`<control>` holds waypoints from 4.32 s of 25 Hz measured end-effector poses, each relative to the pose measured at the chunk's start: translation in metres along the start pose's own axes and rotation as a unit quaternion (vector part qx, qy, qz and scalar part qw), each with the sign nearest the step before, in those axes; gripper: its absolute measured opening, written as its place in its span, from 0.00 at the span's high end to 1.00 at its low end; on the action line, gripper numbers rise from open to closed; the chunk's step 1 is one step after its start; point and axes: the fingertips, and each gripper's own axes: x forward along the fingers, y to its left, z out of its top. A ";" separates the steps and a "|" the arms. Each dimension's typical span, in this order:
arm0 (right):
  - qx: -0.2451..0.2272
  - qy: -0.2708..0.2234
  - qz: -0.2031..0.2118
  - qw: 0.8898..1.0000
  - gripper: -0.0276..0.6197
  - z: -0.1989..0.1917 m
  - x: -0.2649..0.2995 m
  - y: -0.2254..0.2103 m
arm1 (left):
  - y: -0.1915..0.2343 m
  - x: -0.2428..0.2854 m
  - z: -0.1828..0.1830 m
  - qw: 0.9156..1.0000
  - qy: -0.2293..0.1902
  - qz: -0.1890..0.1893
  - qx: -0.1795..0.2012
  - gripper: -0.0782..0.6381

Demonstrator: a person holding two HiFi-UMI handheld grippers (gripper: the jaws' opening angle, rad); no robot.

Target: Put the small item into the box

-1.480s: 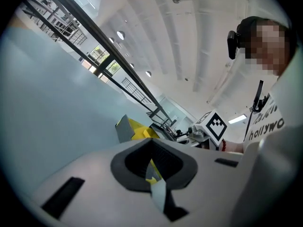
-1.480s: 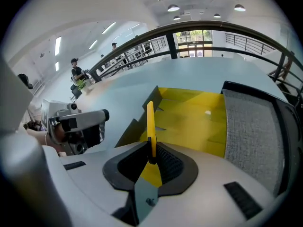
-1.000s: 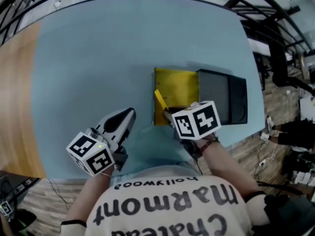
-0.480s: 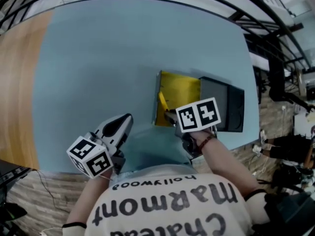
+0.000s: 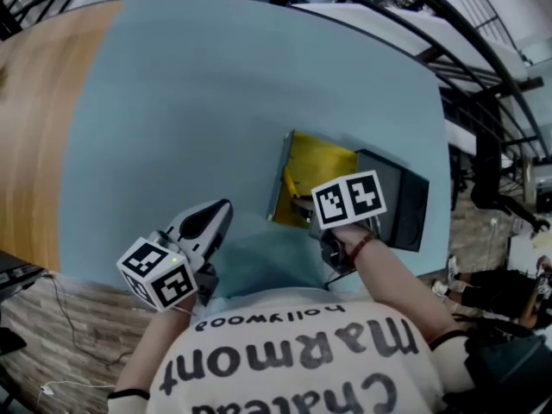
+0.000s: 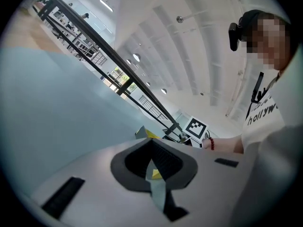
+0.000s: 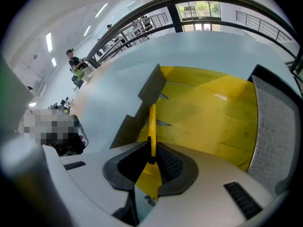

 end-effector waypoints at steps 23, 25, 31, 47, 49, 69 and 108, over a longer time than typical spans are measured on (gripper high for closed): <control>-0.024 0.027 -0.004 0.999 0.84 -0.002 0.012 -0.004 | 0.002 -0.034 -0.006 0.998 -0.035 0.049 0.000 0.89; -0.024 0.029 -0.006 0.999 0.84 -0.003 0.012 -0.004 | 0.001 -0.035 -0.006 0.998 -0.036 0.049 -0.001 0.89; -0.018 0.037 -0.009 0.999 0.84 -0.001 0.012 -0.001 | 0.002 -0.041 -0.005 0.998 -0.035 0.049 -0.005 0.89; -0.031 0.037 -0.022 0.999 0.84 -0.004 0.010 -0.007 | 0.007 -0.046 -0.013 0.999 -0.025 0.046 -0.012 0.89; -0.035 0.036 -0.027 0.998 0.84 -0.004 0.011 -0.007 | 0.008 -0.048 -0.011 0.999 -0.023 0.044 -0.009 0.89; -0.115 0.041 -0.062 0.991 0.84 -0.003 0.013 0.001 | -0.003 -0.059 0.006 0.998 0.008 0.018 0.053 0.89; -0.068 -0.172 0.104 0.977 0.75 0.051 -0.038 0.038 | -0.096 -0.125 -0.035 0.970 -0.138 0.183 0.078 0.89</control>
